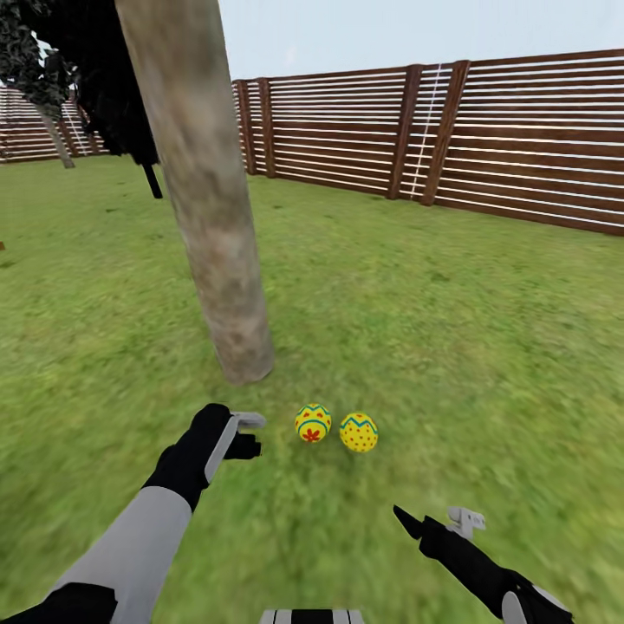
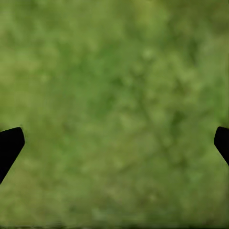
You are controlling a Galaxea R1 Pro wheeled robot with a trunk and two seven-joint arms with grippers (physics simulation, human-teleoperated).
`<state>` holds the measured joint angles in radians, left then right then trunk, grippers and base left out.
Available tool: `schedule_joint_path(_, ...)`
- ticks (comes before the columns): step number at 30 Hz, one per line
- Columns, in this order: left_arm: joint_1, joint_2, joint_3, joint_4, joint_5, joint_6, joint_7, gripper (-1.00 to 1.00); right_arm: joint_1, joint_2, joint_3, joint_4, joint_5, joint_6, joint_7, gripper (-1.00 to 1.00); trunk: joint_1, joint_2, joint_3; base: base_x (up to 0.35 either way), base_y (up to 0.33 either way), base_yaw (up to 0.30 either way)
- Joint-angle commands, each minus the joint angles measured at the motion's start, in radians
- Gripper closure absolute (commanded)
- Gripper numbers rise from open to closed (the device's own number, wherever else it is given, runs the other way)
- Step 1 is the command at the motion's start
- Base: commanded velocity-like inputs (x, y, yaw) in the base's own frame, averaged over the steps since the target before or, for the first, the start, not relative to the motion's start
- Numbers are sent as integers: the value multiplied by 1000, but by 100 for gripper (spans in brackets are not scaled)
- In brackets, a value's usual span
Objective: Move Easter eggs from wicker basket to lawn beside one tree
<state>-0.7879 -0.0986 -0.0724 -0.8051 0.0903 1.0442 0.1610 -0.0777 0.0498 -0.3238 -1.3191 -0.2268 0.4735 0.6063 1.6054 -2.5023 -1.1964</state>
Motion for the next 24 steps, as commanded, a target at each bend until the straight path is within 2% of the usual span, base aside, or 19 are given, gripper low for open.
schedule_joint_path(1,-1,0,-2,0,9,3,9,-100,0,1,-3,-1,-7,8,3,-100,-1,0,3,-124,0,233)
schedule_joint_path(11,-1,0,-3,0,9,3,9,-100,0,1,-3,1,-6,8,3,-100,-5,2,42,-39,0,233)
schedule_joint_path(24,-1,-1,-3,0,7,3,14,-100,-1,1,-2,2,-6,8,3,-100,-55,93,83,-2,0,232)
